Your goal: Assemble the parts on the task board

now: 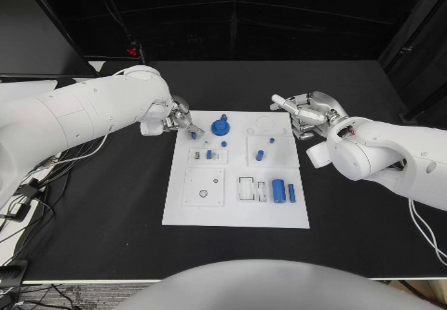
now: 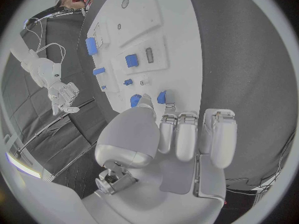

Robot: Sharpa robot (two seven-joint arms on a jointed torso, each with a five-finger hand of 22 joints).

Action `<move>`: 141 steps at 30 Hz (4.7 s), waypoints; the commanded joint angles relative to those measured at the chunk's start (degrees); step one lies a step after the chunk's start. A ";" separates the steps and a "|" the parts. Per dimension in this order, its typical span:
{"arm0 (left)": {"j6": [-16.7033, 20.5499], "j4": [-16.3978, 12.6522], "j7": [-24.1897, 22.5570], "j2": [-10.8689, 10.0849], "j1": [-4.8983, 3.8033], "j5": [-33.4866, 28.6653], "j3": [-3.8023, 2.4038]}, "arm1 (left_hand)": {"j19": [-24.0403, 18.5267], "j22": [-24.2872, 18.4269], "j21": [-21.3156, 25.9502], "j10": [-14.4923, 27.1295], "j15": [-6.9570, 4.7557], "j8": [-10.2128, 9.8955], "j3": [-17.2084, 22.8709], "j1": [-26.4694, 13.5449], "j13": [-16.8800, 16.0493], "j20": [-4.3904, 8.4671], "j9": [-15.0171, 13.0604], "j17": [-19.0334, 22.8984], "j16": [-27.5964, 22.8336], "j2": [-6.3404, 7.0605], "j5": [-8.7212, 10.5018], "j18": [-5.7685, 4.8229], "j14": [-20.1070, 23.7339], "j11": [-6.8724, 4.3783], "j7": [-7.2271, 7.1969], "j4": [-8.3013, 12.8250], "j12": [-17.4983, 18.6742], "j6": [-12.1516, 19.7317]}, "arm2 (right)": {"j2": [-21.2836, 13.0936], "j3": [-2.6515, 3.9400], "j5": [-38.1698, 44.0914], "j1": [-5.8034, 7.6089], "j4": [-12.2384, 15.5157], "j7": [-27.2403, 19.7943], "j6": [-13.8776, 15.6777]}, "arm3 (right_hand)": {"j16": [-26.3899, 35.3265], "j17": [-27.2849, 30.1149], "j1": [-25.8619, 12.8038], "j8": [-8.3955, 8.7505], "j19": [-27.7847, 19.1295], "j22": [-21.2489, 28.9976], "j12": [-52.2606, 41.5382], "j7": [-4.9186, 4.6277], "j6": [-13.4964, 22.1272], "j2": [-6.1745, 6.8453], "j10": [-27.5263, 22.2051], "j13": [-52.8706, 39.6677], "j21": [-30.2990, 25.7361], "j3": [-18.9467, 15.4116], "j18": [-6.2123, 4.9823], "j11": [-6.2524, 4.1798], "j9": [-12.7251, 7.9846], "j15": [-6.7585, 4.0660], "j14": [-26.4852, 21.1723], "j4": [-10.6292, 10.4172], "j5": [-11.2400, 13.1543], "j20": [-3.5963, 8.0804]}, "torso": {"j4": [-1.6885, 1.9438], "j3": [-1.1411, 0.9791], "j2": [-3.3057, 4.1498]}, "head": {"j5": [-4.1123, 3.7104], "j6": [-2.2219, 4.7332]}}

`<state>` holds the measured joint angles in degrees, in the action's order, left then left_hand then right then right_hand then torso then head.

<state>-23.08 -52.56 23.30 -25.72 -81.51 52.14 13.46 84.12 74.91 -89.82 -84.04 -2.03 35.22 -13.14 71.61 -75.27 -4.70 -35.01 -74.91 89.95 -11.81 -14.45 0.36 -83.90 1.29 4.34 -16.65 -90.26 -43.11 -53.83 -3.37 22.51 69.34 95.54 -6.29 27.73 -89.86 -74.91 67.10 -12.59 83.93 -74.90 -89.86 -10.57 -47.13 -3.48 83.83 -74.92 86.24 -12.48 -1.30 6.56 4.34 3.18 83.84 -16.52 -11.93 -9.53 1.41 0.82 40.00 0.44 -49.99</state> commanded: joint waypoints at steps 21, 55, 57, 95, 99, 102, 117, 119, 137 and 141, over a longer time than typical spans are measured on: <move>-0.30 0.21 -0.17 0.16 -0.02 0.28 -0.02 | 5.88 15.09 -0.18 -5.96 -0.68 -0.79 2.57 7.61 -14.73 0.59 0.09 -15.09 0.05 -3.25 -4.75 -0.36 -6.10 -0.61 -0.09 -0.08 0.26 -0.26 | -0.06 0.03 0.05 0.08 0.07 -0.17 -0.08 | -0.14 -15.09 0.12 -0.12 2.69 -13.39 -0.14 0.11 0.45 -0.47 6.17 -15.08 -0.20 -0.27 0.00 -0.20 -0.06 -0.10 6.16 -0.09 -0.31 0.18 | 0.03 -0.01 0.01 | 0.02 0.09; -0.14 0.55 -0.45 0.01 0.00 0.28 -0.03 | 5.88 15.09 -0.18 -5.96 -0.76 -1.33 8.50 13.50 -14.73 0.59 0.06 -15.09 0.05 -1.60 -10.76 -0.36 -6.10 -0.70 -0.15 -0.06 0.26 -1.05 | 0.01 0.03 0.08 0.08 0.00 -0.05 0.03 | -0.14 -15.09 0.19 -0.24 2.56 -13.32 -0.14 0.10 0.46 -0.52 6.17 -15.08 -0.35 -0.34 -0.05 -0.19 -0.06 -0.10 6.16 -0.09 -0.34 0.18 | 0.00 0.01 -0.02 | -0.16 -0.01; 0.03 0.56 -0.55 0.02 0.00 0.28 -0.03 | 5.88 15.09 -0.18 -5.96 -0.76 -1.40 8.83 13.60 -14.73 0.59 0.09 -15.09 0.05 -1.61 -10.81 -0.36 -6.10 -0.68 -0.16 -0.06 0.26 -1.10 | 0.02 0.03 0.08 0.08 -0.02 -0.01 0.01 | -0.14 -15.09 0.19 -0.24 2.56 -13.32 -0.14 0.10 0.46 -0.52 6.17 -15.08 -0.35 -0.34 -0.05 -0.19 -0.06 -0.10 6.16 -0.09 -0.34 0.18 | 0.01 0.00 -0.02 | -0.19 -0.01; 8.61 -5.20 -6.19 -5.71 -0.33 -2.24 -0.03 | 5.88 15.09 -0.18 -5.96 -0.54 -2.29 21.77 11.40 -14.73 0.35 0.02 -15.09 0.05 3.60 -10.49 -0.36 -6.10 -0.37 0.14 -0.18 0.26 -2.79 | -0.38 0.03 0.09 0.08 -0.24 0.33 0.04 | -0.14 -15.09 0.21 -0.35 2.35 -13.22 -0.14 0.11 0.44 -0.55 6.17 -15.08 -0.59 -0.43 -0.12 -0.19 -0.05 -0.10 6.16 -0.10 -0.34 0.18 | 0.13 -0.02 0.03 | -0.40 -0.01; 9.35 -8.27 -6.40 -8.15 -0.68 -3.00 -0.03 | 5.88 15.09 -0.18 -5.96 -0.54 -2.22 21.85 11.13 -14.73 0.35 -0.04 -15.09 0.05 3.86 -10.47 -0.36 -6.10 -0.37 0.13 -0.19 0.26 -2.88 | -0.48 0.02 0.09 0.08 -0.28 0.33 0.08 | -0.14 -15.09 0.21 -0.35 2.35 -13.22 -0.14 0.11 0.44 -0.55 6.17 -15.08 -0.59 -0.43 -0.12 -0.19 -0.05 -0.10 6.16 -0.10 -0.34 0.18 | 0.10 -0.01 -0.01 | -0.35 -0.01; 9.38 -11.08 -5.85 -10.17 -0.91 -3.24 -0.03 | 5.88 15.09 -0.18 -5.96 -0.55 -2.19 21.89 10.86 -14.73 0.36 -0.07 -15.09 0.05 4.02 -10.50 -0.36 -6.10 -0.37 0.14 -0.22 0.26 -2.92 | -0.51 0.02 0.09 0.08 -0.27 0.32 0.09 | -0.14 -15.09 0.21 -0.35 2.35 -13.22 -0.14 0.11 0.44 -0.55 6.17 -15.08 -0.59 -0.43 -0.12 -0.19 -0.05 -0.10 6.16 -0.10 -0.34 0.18 | 0.11 -0.03 0.01 | -0.32 -0.01; 8.81 -23.37 -3.40 -18.31 -1.21 -6.16 -0.01 | 5.88 15.09 -0.18 -5.96 -0.56 -2.14 21.99 9.93 -14.73 0.38 -0.15 -15.09 0.05 4.27 -10.51 -0.36 -6.10 -0.37 0.14 -0.27 0.26 -3.01 | -0.51 0.02 0.09 0.08 -0.24 0.28 0.15 | -0.14 -15.09 0.21 -0.35 2.35 -13.22 -0.14 0.11 0.44 -0.55 6.17 -15.08 -0.59 -0.43 -0.12 -0.19 -0.05 -0.10 6.16 -0.10 -0.34 0.18 | 0.02 -0.03 -0.04 | 0.30 -0.01; 8.65 -24.47 -3.00 -18.73 -1.20 -6.22 0.00 | 5.88 15.09 -0.18 -5.96 -0.56 -2.13 22.04 9.76 -14.73 0.38 -0.16 -15.09 0.05 4.24 -10.53 -0.36 -6.10 -0.37 0.13 -0.28 0.26 -3.03 | -0.51 0.02 0.09 0.08 -0.22 0.28 0.13 | -0.14 -15.09 0.21 -0.35 2.35 -13.22 -0.14 0.11 0.44 -0.55 6.17 -15.08 -0.59 -0.43 -0.12 -0.19 -0.05 -0.10 6.16 -0.10 -0.34 0.18 | 0.07 -0.02 -0.01 | 0.27 -0.01; 5.87 -24.77 0.59 -16.41 -0.94 -6.29 0.01 | 5.88 15.09 -0.18 -5.96 -0.57 -2.19 22.28 9.03 -14.73 0.40 -0.15 -15.09 0.05 4.03 -10.67 -0.36 -6.10 -0.39 0.12 -0.28 0.26 -3.04 | -0.38 0.02 0.09 0.08 -0.18 0.17 0.05 | -0.14 -15.09 0.21 -0.35 2.35 -13.22 -0.14 0.11 0.44 -0.55 6.17 -15.08 -0.59 -0.43 -0.12 -0.19 -0.05 -0.10 6.16 -0.10 -0.34 0.18 | -0.02 0.03 0.02 | 0.37 -0.01; 4.77 -24.29 1.44 -15.45 -0.81 -6.29 0.01 | 5.88 15.09 -0.18 -5.96 -0.57 -2.23 22.32 8.92 -14.73 0.40 -0.14 -15.09 0.05 4.01 -10.69 -0.36 -6.10 -0.39 0.12 -0.27 0.26 -2.99 | -0.24 0.02 0.09 0.08 -0.10 0.17 -0.04 | -0.14 -15.09 0.21 -0.35 2.35 -13.22 -0.14 0.11 0.44 -0.55 6.17 -15.08 -0.59 -0.43 -0.12 -0.19 -0.05 -0.10 6.16 -0.10 -0.34 0.18 | 0.00 -0.03 0.02 | 0.45 -0.01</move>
<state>-16.18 -77.00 23.15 -41.29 -82.29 46.18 13.49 83.91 74.91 -89.82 -83.90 -2.17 32.89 8.90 79.37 -75.06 -4.50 -35.08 -74.91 89.95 -6.09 -24.85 0.35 -84.00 1.02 4.74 -16.91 -90.15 -45.36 -54.13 -3.38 22.53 69.33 95.29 -5.72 27.77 -89.86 -74.90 67.10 -12.59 83.94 -74.92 -89.86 -10.57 -47.13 -3.49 83.83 -74.92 86.03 -12.63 -1.30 6.55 4.35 3.18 83.84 -16.67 -11.93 -9.54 1.36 0.83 40.00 0.83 -50.00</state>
